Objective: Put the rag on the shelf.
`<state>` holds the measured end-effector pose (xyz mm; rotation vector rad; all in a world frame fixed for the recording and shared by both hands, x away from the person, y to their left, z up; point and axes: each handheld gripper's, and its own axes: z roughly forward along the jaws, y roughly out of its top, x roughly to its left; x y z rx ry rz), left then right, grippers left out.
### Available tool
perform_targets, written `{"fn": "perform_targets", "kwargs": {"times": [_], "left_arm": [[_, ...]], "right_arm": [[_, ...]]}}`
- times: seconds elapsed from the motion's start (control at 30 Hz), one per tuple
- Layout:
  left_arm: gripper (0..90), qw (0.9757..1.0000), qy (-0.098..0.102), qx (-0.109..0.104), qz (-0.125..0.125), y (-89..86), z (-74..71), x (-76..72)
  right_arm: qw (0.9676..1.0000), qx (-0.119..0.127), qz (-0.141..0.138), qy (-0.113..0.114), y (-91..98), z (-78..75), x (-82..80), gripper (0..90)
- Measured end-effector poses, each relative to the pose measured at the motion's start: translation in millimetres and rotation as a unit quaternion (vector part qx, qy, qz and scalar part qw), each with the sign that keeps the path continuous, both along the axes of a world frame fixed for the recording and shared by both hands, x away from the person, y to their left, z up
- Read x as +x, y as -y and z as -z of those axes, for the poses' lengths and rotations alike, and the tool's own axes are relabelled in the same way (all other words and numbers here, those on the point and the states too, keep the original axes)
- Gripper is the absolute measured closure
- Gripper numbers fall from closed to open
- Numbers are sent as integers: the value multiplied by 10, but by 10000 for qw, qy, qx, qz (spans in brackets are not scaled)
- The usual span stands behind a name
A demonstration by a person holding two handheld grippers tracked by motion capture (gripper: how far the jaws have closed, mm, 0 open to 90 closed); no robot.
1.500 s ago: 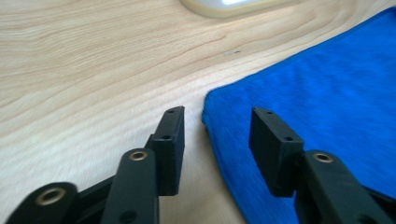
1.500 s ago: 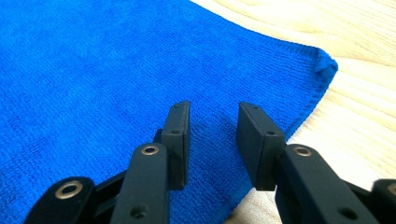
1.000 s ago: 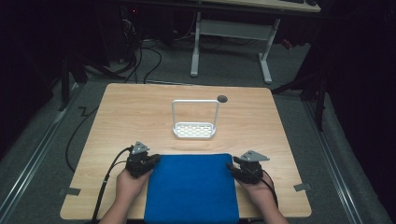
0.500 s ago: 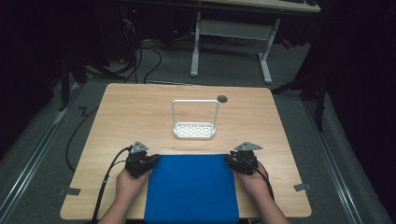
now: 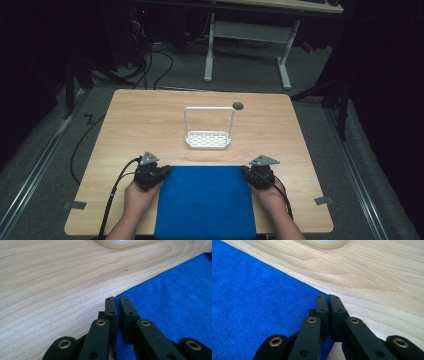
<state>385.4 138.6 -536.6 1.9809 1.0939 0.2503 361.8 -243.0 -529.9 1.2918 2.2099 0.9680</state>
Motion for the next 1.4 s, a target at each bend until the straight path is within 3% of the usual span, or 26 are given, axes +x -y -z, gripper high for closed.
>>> {"fn": "perform_targets", "kwargs": {"times": [0.13, 0.5, 0.6, 0.93, 1.27, 1.4], "left_arm": [[866, 10000, 39, 38, 36, 2, -5, -12], [872, 9984, 524, -201, 32, -25, -127, -150], [873, 9972, 692, -273, -20, -32, -191, -192], [874, 9933, 1054, -482, -33, -31, -378, -295], [875, 9876, 1454, -594, -83, -42, -622, -356], [875, 9872, 1480, -586, -80, -38, -685, -310]], "right_arm": [[9999, 53, -22, 126, 8, -32, -23, 882], [9971, 469, -11, 605, 54, -182, -116, 882], [9966, 469, 9, 684, 47, -202, -133, 881], [9925, 822, -31, 899, 53, -334, -202, 881], [9850, 955, -21, 1437, 40, -555, -297, 883], [9837, 959, -20, 1522, 14, -630, -258, 884]]}}
